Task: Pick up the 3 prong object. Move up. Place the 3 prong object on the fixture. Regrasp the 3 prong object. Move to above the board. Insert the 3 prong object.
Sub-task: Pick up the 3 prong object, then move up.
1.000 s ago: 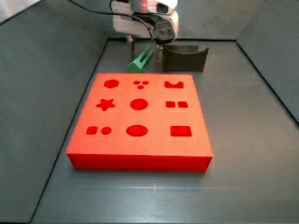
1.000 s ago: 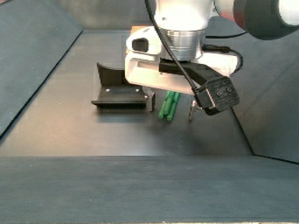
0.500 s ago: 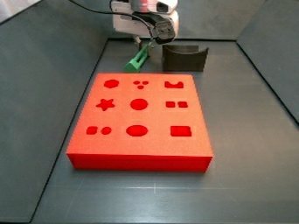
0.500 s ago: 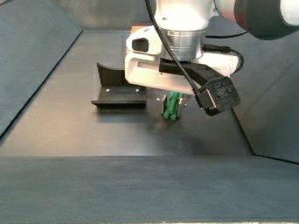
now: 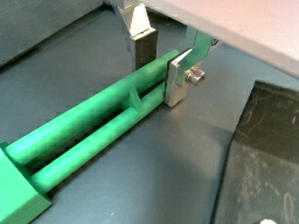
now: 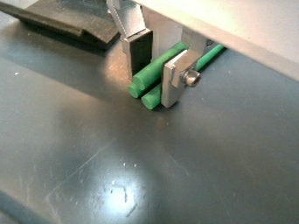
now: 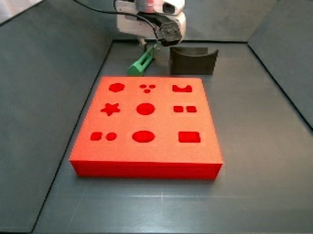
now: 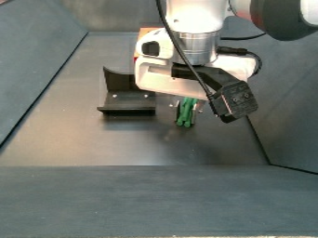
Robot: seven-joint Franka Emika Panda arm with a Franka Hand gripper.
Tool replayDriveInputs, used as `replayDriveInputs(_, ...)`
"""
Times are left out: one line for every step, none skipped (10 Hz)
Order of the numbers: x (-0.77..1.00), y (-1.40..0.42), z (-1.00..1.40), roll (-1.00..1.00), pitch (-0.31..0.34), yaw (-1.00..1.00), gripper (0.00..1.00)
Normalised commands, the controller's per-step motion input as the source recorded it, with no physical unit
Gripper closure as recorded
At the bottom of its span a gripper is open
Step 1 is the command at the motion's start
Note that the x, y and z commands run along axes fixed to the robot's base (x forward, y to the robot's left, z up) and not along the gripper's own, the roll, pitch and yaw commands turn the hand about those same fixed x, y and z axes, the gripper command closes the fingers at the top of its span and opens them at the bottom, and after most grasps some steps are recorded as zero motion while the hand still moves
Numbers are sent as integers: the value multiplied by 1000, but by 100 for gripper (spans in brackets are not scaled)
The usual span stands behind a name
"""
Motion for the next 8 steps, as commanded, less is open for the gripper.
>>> replayDriveInputs(0, 0, 0, 0, 0, 0, 100)
replayDriveInputs(0, 0, 0, 0, 0, 0, 100)
replayDriveInputs(0, 0, 0, 0, 0, 0, 100)
replayDriveInputs(0, 0, 833, 0, 0, 0, 100)
replayDriveInputs(-81, 5, 791, -3, 30, 51, 100)
replayDriveInputs(-85, 7, 698, 6, 21, 47, 100)
replayDriveInputs(-60, 3, 513, 21, 12, 31, 100)
replayDriveInputs(-49, 2, 410, 27, 18, 23, 100)
